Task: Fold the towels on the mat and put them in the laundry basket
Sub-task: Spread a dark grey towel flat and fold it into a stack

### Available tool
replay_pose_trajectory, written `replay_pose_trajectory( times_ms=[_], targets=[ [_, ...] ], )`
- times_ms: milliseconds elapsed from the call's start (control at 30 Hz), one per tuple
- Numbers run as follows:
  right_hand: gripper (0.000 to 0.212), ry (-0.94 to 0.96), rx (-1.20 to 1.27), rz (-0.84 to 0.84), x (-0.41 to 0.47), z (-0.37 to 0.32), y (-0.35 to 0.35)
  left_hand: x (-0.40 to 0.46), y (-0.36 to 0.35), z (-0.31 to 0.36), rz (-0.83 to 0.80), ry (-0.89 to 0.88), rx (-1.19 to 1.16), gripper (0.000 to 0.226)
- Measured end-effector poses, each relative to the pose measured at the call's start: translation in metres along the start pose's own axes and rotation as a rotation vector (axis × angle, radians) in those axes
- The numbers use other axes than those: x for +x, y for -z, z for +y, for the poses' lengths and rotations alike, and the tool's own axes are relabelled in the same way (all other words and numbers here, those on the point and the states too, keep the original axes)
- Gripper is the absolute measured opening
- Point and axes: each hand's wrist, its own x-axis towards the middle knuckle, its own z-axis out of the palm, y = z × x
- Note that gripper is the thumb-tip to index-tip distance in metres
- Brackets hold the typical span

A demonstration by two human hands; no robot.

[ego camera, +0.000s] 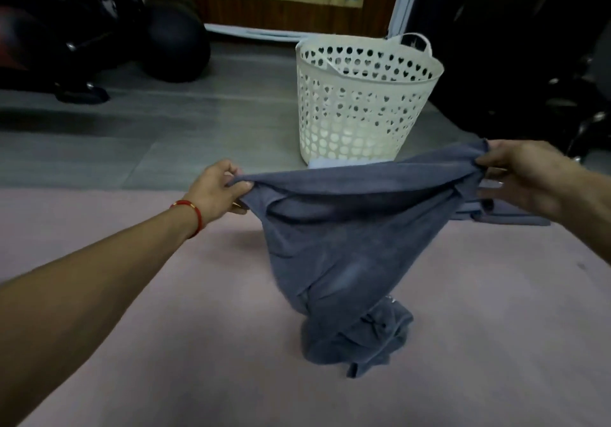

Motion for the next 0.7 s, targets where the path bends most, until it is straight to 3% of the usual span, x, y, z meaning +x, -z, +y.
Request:
replay_pose_trajectory(
  times_ms=[133, 200, 267, 367, 433, 533, 700],
  targets=[
    [0.032, 0.107, 0.005, 0.123, 0.003, -0.034, 0.037, 0.008, 0.008, 0.058, -0.172, -0.089, -0.055, 0.02],
    [0.028, 0.216, -0.054, 0.204, 0.002, -0.046, 0.049, 0.014, 0.011, 0.081, -0.202, -0.128, -0.001, 0.03],
    [0.019, 0.301, -0.108, 0.3, 0.002, -0.059, 0.058, 0.021, 0.01, 0.107, -0.132, -0.158, 0.004, 0.032],
    [0.006, 0.385, -0.131, 0.396, 0.002, -0.082, 0.073, 0.03, 0.007, 0.143, -0.022, -0.15, -0.067, 0.018],
    [0.003, 0.407, -0.109, 0.39, 0.0, -0.098, 0.081, 0.033, 0.008, 0.163, -0.005, -0.143, -0.043, 0.005],
    [0.006, 0.466, -0.215, 0.372, -0.007, -0.125, 0.085, 0.037, 0.015, 0.195, 0.074, -0.161, -0.016, 0.022],
    [0.013, 0.545, -0.265, 0.282, -0.025, -0.183, 0.06, 0.036, 0.049, 0.263, 0.188, -0.164, -0.135, 0.01]
  ],
)
